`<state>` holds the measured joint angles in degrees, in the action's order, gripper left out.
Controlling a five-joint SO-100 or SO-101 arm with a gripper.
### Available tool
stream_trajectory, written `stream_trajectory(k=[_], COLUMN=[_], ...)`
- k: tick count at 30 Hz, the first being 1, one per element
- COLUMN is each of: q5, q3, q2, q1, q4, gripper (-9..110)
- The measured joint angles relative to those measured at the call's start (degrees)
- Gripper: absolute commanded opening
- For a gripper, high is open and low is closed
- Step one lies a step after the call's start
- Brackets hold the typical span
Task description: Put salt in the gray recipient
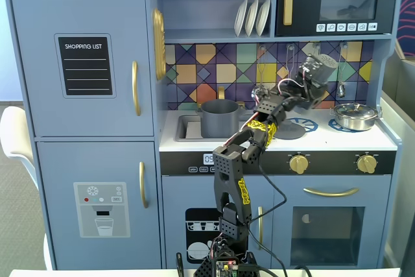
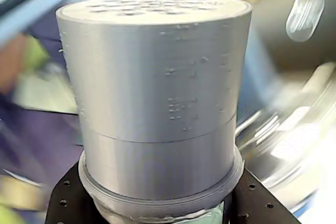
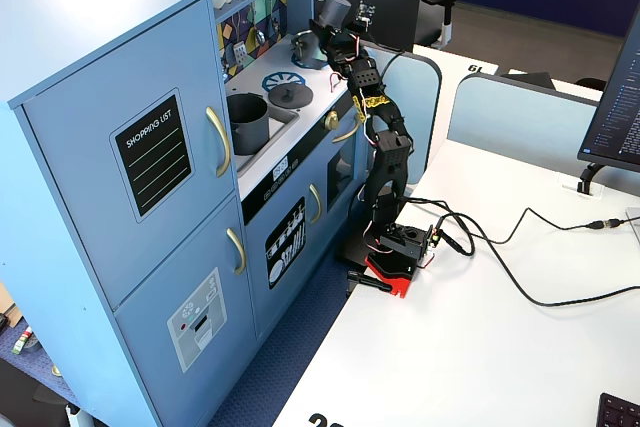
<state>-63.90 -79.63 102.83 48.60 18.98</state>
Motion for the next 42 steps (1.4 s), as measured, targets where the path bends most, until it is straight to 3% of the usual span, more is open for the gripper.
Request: stream_trajectory(k=[4,11,42], q5=[-12.92,-20.74,-22.06], q3=[-6.33,-10.11,-10.28], q2=[0.97,0.97,-9.76], q1=[1.85,1.58,2.46], q4=[-5.19,-10.99,-20.83], gripper=[0,0,0])
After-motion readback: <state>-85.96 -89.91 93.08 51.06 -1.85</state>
